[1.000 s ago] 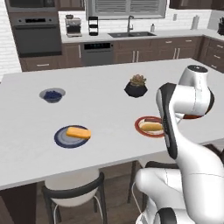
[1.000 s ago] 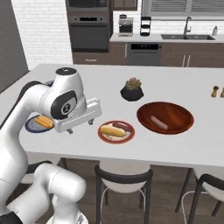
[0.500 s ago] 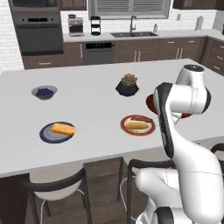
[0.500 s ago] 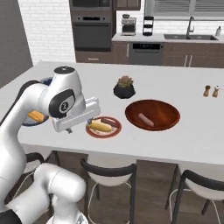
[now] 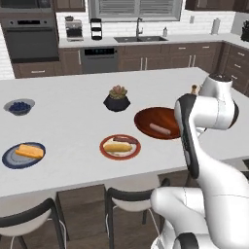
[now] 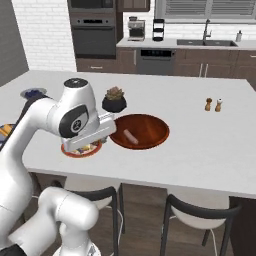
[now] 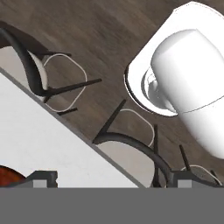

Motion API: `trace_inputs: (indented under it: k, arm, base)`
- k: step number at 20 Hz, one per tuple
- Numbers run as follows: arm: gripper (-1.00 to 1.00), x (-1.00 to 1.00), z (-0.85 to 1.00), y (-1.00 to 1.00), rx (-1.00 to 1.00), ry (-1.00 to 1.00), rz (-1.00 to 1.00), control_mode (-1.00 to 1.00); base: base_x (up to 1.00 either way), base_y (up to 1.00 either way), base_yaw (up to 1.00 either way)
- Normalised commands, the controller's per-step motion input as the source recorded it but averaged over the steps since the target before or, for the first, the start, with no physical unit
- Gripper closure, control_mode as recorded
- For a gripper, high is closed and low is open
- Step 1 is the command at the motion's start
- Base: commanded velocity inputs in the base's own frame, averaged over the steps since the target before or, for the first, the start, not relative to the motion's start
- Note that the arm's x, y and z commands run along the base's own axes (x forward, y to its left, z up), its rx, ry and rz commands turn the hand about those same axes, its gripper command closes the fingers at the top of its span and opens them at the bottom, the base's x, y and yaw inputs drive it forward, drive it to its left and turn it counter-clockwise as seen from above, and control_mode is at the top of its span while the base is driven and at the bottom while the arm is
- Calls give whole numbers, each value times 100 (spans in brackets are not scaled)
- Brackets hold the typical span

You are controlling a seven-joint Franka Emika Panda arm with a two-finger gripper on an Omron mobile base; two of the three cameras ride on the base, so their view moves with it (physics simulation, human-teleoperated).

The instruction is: Place one bun and one sausage from the bowl on each plate.

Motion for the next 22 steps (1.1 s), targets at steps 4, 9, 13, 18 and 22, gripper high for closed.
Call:
trace_inputs:
  k: [4, 9, 13, 18, 22]
  arm:
    - [-100, 100, 21, 0, 0, 0, -5, -100]
    - [-100, 100, -13, 0, 0, 5, -13, -100]
    - [-100, 100, -74, -24, 1, 13, -15, -100]
    - [-100, 100, -64, -41, 5, 15, -17, -100]
    - [-100, 83, -43, -4, 2, 7, -19, -100]
  base:
    - [0, 0, 0]
    - [0, 0, 0]
    - [0, 0, 0]
    - [0, 0, 0]
    - [0, 0, 0]
